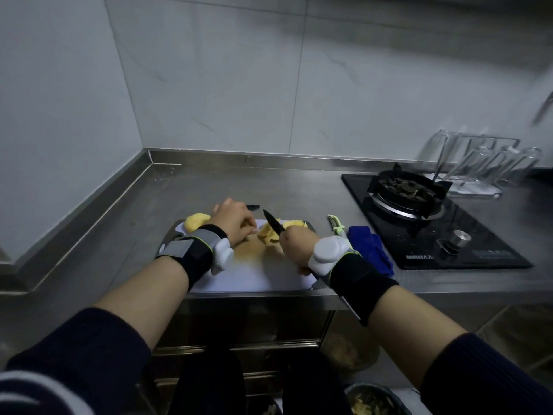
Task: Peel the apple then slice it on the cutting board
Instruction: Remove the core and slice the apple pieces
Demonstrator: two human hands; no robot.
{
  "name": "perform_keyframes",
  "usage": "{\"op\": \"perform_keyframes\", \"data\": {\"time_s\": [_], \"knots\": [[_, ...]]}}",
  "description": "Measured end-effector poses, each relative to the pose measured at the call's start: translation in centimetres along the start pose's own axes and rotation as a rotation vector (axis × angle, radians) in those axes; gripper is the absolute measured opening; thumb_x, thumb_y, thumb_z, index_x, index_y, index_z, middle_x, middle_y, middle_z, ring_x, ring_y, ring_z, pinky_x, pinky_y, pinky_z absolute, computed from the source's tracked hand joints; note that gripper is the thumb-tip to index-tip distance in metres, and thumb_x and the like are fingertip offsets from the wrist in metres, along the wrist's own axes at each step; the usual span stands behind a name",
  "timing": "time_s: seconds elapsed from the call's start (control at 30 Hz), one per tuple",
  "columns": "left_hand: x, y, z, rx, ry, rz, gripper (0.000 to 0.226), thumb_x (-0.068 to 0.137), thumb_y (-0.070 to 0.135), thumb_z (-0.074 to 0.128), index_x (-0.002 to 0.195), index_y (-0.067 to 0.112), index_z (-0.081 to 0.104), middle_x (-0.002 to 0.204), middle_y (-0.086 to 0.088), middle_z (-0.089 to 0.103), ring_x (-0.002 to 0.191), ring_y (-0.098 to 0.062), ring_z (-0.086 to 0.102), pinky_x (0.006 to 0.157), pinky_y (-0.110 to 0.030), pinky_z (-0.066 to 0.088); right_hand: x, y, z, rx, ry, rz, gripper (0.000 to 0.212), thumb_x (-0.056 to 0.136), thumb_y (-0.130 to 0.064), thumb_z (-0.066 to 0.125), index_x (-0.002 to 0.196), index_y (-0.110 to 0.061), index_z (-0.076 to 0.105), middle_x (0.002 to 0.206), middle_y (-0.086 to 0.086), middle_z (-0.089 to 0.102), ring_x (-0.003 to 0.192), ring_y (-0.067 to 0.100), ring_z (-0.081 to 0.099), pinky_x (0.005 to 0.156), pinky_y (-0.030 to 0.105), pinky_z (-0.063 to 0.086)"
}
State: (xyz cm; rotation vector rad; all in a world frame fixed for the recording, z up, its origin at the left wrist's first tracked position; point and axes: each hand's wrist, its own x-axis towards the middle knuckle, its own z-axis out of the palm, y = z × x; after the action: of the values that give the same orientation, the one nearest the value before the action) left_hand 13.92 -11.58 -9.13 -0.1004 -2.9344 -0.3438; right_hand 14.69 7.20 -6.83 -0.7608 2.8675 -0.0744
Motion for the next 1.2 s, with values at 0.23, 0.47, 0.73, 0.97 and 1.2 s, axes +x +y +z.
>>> {"op": "perform_keyframes", "data": {"time_s": [0.23,0.47,0.73,0.97,1.2], "knots": [[1.7,3.6,1.6,-0.151,-0.047,-0.032,0.042,0.086,0.036,0.068,0.123,0.020,0.057,0.119,-0.004,0.061,0.112,-0.026,0.055,0.097,-0.040,0.045,-0.6,2.1,-2.2,-0.172,0.031,0.038,0.026,0.096,0.001,0.043,0.117,0.002,0.058,0.120,0.015,0.062,0.106,0.031,0.062,0.083,0.032,0.048],[2.2,4.0,1.1,-0.130,-0.052,-0.032,0.025,0.087,0.018,0.059,0.112,0.015,0.062,0.111,-0.008,0.061,0.101,-0.028,0.057,0.087,-0.034,0.048,-0.4,3.7,-1.3,-0.216,0.024,0.024,0.021,0.093,-0.006,0.050,0.073,-0.011,0.048,0.107,0.011,0.066,0.088,0.028,0.063,0.077,0.032,0.051],[3.0,7.3,0.3,-0.457,0.017,-0.056,0.018,0.083,0.018,0.071,0.099,0.011,0.067,0.085,0.000,0.064,0.076,-0.015,0.057,0.080,-0.023,0.049,0.0,4.7,-1.0,-0.249,0.057,0.027,0.019,0.091,-0.004,0.050,0.106,-0.003,0.061,0.108,0.011,0.063,0.095,0.030,0.065,0.072,0.029,0.045],[4.0,6.3,0.9,-0.443,-0.038,-0.074,0.020,0.090,0.013,0.065,0.110,0.009,0.067,0.110,-0.011,0.069,0.105,-0.027,0.064,0.092,-0.030,0.047,-0.4,5.7,-1.2,-0.302,0.046,-0.029,0.023,0.091,-0.006,0.052,0.112,-0.003,0.060,0.113,0.011,0.062,0.101,0.031,0.063,0.087,0.034,0.049],[4.5,5.1,0.5,-0.048,-0.372,-0.063,0.068,0.086,0.033,0.070,0.143,0.014,0.038,0.141,-0.012,0.048,0.125,-0.031,0.049,0.102,-0.038,0.042,-0.7,5.3,-1.1,-0.294,0.071,-0.015,0.028,0.093,-0.002,0.047,0.120,0.000,0.055,0.119,0.014,0.059,0.105,0.033,0.061,0.074,0.033,0.042]]}}
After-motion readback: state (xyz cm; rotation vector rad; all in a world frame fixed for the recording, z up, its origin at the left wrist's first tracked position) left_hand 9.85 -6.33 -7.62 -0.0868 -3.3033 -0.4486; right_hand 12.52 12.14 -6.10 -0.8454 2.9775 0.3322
